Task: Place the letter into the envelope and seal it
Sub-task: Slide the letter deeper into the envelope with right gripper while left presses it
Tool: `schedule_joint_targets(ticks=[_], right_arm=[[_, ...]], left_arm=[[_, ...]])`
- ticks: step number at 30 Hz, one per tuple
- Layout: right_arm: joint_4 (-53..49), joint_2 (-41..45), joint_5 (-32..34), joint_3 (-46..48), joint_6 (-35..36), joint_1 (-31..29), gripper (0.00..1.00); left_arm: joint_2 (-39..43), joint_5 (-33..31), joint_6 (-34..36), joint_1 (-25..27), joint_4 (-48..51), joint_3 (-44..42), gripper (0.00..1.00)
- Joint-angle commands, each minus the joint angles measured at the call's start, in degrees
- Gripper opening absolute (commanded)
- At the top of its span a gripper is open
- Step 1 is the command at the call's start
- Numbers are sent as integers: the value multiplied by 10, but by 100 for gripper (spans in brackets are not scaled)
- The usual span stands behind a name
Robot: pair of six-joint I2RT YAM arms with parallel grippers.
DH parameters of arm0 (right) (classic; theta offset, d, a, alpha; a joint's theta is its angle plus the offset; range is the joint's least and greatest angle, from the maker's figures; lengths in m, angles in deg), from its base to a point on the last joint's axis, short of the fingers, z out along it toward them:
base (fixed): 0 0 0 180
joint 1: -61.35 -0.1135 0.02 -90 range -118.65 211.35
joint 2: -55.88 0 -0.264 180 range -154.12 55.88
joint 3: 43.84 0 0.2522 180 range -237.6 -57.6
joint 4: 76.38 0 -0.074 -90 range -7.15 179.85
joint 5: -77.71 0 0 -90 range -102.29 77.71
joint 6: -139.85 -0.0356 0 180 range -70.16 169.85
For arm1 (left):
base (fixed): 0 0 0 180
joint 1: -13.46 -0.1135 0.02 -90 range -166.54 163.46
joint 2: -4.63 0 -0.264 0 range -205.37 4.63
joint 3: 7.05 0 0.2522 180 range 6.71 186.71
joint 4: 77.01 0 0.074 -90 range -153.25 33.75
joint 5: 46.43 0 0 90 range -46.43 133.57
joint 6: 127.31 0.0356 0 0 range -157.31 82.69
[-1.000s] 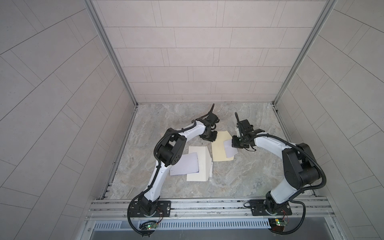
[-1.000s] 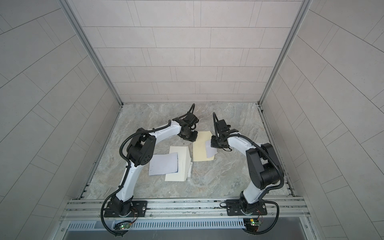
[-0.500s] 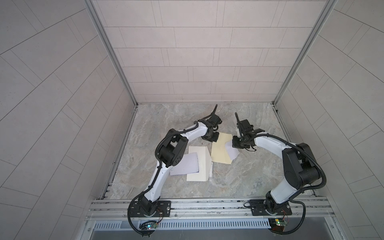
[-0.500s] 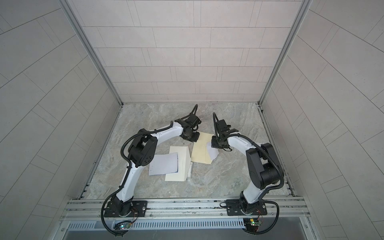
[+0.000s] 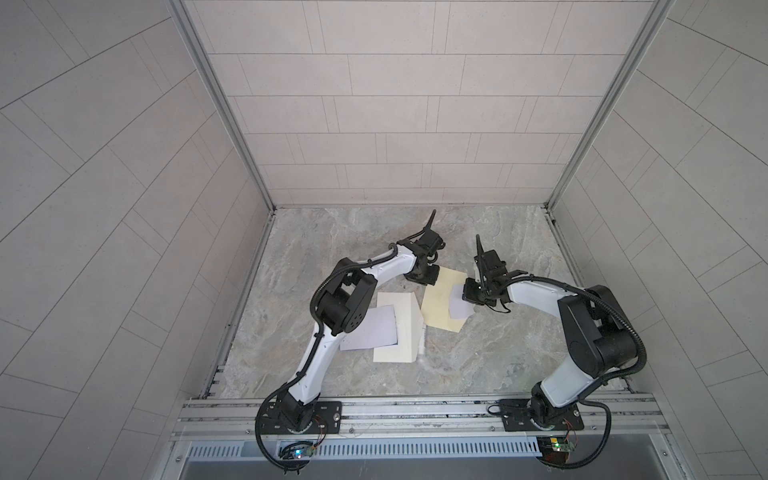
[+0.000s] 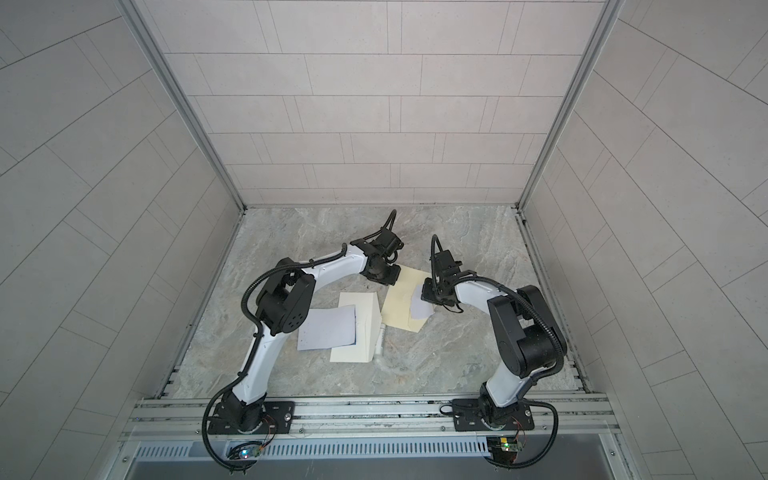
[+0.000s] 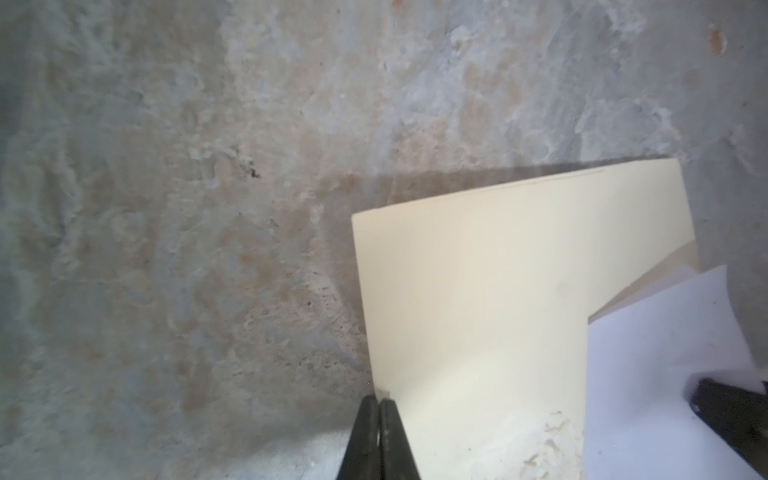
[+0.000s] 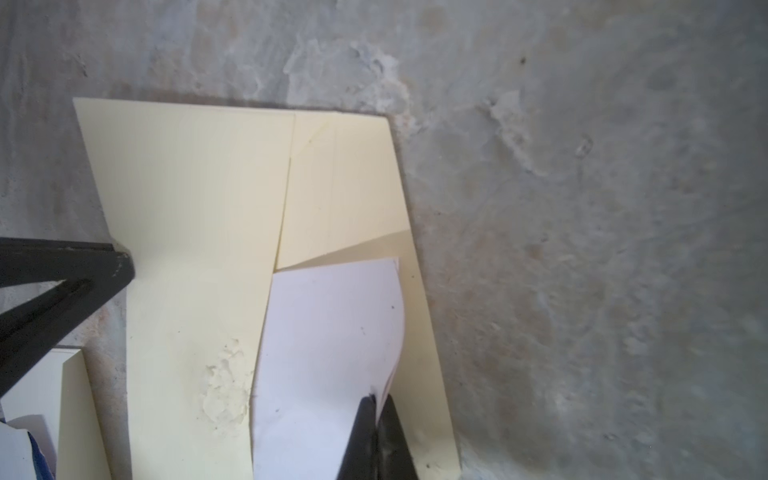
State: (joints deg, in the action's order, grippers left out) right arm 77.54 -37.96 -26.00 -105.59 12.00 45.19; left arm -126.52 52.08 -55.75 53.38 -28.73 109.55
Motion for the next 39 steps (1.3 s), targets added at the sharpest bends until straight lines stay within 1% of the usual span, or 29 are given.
schedule_joint_targets(ticks=[1, 7, 15, 18, 21, 24, 28, 29, 31, 33, 36, 38, 39], right_arm=[[37, 15, -4, 24, -37, -14, 0], [79, 8, -14, 36, -68, -36, 0], [106, 6, 2, 29, -96, -42, 0], [122, 7, 13, 34, -115, -43, 0], [132, 3, 24, 37, -127, -46, 0], [118, -8, 25, 28, -125, -53, 0], [117, -15, 25, 31, -122, -63, 0], [115, -15, 27, 31, -123, -64, 3], [111, -14, 28, 30, -122, -65, 17], [98, -10, 37, 26, -122, -65, 26], [71, 3, 53, 14, -117, -65, 36], [49, 12, 62, 4, -110, -65, 39], [32, 15, 67, -3, -107, -65, 40]], left_arm=[[17, -16, -12, 4, 17, -13, 0], [17, -14, -14, 4, 17, -13, 0], [33, -8, -21, 0, 11, -22, 0], [50, 4, -26, -4, -11, -46, 4], [69, 21, -34, -13, -41, -77, 13], [82, 42, -39, -22, -60, -101, 24], [97, 76, -20, -25, -74, -128, 32], [100, 83, -15, -25, -75, -133, 33], [102, 96, -2, -25, -73, -141, 33], [102, 104, 6, -25, -69, -145, 33], [104, 109, 13, -25, -64, -145, 31], [102, 111, 16, -25, -63, -143, 29], [101, 109, 15, -25, -61, -142, 25]])
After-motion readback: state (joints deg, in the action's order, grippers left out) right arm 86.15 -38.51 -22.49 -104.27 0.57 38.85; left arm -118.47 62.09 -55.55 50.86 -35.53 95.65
